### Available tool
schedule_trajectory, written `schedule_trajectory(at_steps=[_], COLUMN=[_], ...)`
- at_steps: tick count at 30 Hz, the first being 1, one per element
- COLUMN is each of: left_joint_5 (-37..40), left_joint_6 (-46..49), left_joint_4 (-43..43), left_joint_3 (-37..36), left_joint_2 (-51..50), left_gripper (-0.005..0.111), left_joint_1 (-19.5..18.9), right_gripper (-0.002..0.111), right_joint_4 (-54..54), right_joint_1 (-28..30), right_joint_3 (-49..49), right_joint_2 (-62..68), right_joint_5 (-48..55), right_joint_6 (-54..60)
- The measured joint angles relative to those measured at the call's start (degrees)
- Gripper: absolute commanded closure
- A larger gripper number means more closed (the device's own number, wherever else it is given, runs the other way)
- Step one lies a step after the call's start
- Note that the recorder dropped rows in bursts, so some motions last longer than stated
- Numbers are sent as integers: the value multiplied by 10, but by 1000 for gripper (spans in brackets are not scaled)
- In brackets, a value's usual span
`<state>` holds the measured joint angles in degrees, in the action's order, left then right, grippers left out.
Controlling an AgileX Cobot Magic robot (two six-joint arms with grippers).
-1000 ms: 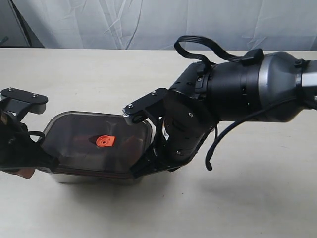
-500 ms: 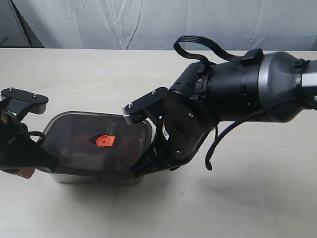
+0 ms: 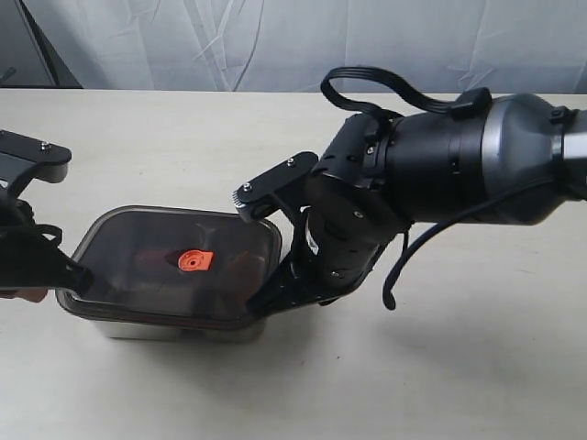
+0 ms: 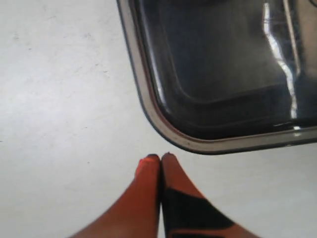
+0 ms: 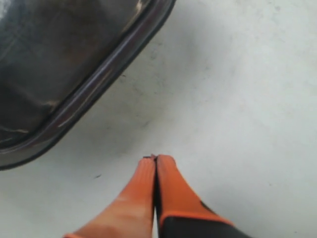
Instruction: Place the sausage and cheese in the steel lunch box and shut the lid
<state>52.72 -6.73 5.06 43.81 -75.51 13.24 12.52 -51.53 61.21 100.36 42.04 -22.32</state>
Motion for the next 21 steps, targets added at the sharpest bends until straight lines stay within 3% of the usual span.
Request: schedule_trajectory(at_steps=[10, 21], left_joint_5=[23, 3], left_joint_6=[-38, -41], left_joint_4=[59, 46], left_joint_3=[0, 0], left_joint_2=[-28, -75], left_gripper=[107, 107], left_joint_1=[-14, -14], right_gripper=[108, 108], right_joint_4=[-144, -163], right_joint_1=[0, 0], right_joint_3=[0, 0], right_joint_2=[14, 26], right_joint_5=[9, 10], right_joint_6=[113, 121])
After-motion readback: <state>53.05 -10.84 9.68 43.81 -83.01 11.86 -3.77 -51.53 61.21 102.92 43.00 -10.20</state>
